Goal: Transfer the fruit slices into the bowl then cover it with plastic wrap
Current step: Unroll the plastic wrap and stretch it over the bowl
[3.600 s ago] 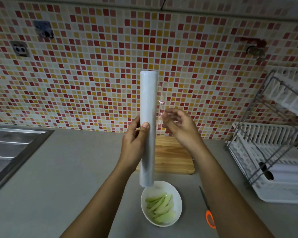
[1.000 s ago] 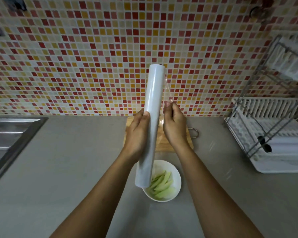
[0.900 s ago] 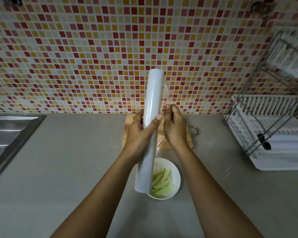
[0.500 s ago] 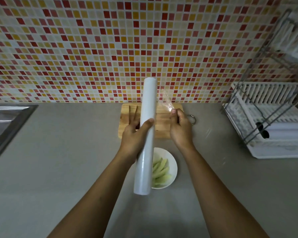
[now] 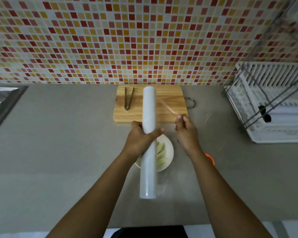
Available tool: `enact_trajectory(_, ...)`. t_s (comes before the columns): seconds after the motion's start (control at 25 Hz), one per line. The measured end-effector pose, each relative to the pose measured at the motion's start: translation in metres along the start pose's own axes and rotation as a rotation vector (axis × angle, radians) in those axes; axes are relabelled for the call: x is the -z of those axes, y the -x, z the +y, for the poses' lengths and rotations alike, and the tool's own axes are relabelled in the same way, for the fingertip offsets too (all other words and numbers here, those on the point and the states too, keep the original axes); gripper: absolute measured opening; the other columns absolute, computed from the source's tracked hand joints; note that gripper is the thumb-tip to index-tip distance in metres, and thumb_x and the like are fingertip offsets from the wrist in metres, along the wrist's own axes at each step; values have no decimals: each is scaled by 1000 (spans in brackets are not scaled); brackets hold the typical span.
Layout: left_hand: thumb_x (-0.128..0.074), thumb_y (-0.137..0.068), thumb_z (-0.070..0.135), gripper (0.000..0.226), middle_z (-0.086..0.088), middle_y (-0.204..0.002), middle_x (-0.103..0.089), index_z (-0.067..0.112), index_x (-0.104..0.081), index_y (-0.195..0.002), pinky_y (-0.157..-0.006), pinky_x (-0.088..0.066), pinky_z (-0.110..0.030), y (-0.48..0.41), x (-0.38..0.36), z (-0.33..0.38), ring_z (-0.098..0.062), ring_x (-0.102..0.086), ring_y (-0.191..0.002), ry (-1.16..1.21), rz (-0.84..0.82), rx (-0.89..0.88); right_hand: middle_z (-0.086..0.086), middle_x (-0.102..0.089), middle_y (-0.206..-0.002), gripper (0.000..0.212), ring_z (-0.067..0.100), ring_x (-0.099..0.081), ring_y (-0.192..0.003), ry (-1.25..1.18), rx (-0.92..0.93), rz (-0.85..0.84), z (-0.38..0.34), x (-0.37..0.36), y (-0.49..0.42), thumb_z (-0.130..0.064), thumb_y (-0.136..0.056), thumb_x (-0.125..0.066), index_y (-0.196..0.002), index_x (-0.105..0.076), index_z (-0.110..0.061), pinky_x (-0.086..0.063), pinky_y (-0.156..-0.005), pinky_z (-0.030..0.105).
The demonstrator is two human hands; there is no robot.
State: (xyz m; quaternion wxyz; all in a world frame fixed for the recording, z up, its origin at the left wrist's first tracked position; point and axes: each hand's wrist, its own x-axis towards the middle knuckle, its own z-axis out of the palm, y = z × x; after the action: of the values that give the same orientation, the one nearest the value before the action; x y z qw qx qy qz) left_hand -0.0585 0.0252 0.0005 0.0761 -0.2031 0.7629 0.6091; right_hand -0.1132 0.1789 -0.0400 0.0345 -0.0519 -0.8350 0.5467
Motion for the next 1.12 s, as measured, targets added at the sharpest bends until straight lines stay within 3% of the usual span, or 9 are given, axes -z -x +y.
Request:
enact_trajectory(0.12,-73,-69,51,47,3,-92,-63,21,-52,-99,-74,-57,-41,-2,1,-12,-17,-64,-83,-120,9,21,-10,-52,-63,28,12,-48,-58,1,-56,29,20,7,3,-36,-96,-38,-78,-53,-20,-45,-63,40)
enact_trajectory(0.24,-63,-75,52,49,-4,-99,-68,18,-62,-110,-83,-56,-46,0,1,-21,-23,-66,-89,-13,-25,31,-11,-51,-63,27,15,-47,-60,15,-71,56,38,12,5,-34,-97,-38,-78,-52,-20,-42,-65,36)
enact_trajectory(0.44,-31,-79,52,60,-11,-105,-61,10,-46,-120,-84,-51,-46,0,-7,-24,-25,-59,-92,53,5,48,-9,-52,-63,28,17,-50,-62,20,-97,42,46,10,-1,-37,-96,-39,-74,-52,-26,-43,-64,37)
enact_trajectory(0.56,-50,-77,62,56,5,-98,-58,21,-39,-114,-65,-48,-31,2,-8,-30,-10,-58,-85,-12,68,49,-9,-54,-64,28,22,-54,-73,53,-102,0,53,6,-1,-37,-97,-38,-75,-53,-27,-45,-71,37)
enact_trajectory(0.68,-74,-70,48,56,5,-96,-57,22,-39,-105,-60,-45,-26,1,-3,-39,-12,-60,-84,-212,104,-15,-5,-54,-68,28,15,-54,-70,40,-86,-3,60,9,3,-33,-97,-39,-74,-53,-26,-42,-65,24)
enact_trajectory(0.76,-73,-71,47,50,1,-99,-58,24,-42,-104,-61,-45,-26,3,-2,-42,-16,-59,-84,-296,114,-54,-5,-56,-70,28,0,-54,-61,48,-85,6,64,14,8,-35,-97,-40,-74,-53,-27,-38,-55,16)
enact_trajectory(0.84,-72,-71,48,49,2,-97,-60,25,-47,-107,-60,-43,-24,7,-5,-42,-14,-59,-82,-308,129,-79,-10,-57,-68,27,-7,-54,-55,49,-110,20,71,21,15,-35,-97,-40,-75,-54,-26,-36,-52,20)
enact_trajectory(1.04,-72,-75,43,50,8,-85,-59,25,-39,-107,-57,-40,-20,21,-14,-47,-5,-57,-75,-200,203,-33,-11,-55,-68,26,3,-51,-60,4,-134,18,86,20,25,-27,-98,-41,-78,-56,-18,-39,-55,18)
enact_trajectory(1.12,-65,-83,41,41,3,-91,-58,22,-41,-110,-64,-43,-27,22,-8,-47,-15,-58,-78,-183,206,-7,-10,-56,-68,25,5,-54,-65,0,-119,15,84,12,25,-23,-98,-41,-79,-56,-15,-38,-59,10)
